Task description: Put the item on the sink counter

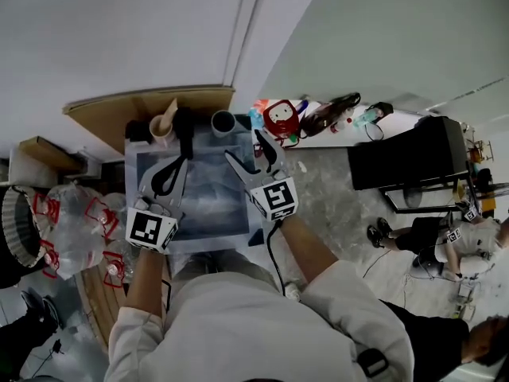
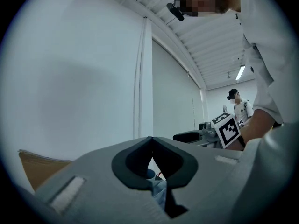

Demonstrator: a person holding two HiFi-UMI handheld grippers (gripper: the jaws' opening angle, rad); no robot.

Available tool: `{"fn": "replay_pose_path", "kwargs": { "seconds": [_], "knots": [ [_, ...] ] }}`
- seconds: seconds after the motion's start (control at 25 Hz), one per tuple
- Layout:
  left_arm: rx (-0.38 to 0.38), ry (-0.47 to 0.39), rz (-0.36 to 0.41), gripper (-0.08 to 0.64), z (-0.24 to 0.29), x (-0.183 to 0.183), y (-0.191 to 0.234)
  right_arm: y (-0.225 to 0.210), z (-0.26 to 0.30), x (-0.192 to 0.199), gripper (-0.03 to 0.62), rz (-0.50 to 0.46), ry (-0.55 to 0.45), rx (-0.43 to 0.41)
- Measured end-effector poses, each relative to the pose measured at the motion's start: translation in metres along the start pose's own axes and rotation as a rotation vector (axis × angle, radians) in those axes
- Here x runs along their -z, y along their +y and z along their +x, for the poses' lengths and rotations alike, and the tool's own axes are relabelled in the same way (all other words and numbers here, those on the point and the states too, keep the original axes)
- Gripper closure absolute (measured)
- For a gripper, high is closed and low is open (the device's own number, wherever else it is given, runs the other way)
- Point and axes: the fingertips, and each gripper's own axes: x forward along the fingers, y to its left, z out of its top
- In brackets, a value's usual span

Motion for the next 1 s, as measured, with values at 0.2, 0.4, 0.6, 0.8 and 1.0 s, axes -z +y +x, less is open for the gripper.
{"fn": "replay_pose_path", "kwargs": {
  "seconds": [0.2, 0.4, 0.6, 0.8, 1.0],
  "knots": [
    [0.011, -0.007, 0.009, 0.558, -0.005, -0.014, -0.005, 0.008, -0.019, -0.016, 0.253, 0.004, -0.006, 0.007],
    [0.033, -0.019, 0.024, 0.557, -0.005, -0.02, -0.013, 0.012, -0.034, -0.03, 0.272, -0.005, -0.02, 0.015],
    [0.044, -0.026, 0.036, 0.558, -0.007, -0.028, -0.019, 0.014, -0.048, -0.04, 0.29, -0.008, -0.024, 0.021],
    [0.052, -0.028, 0.043, 0.558, -0.006, -0.031, -0.025, 0.016, -0.059, -0.047, 0.316, -0.016, -0.029, 0.024],
    [0.064, -0.033, 0.052, 0.558, -0.005, -0.034, -0.033, 0.018, -0.071, -0.05, 0.348, -0.025, -0.033, 0.027]
  ]
}}
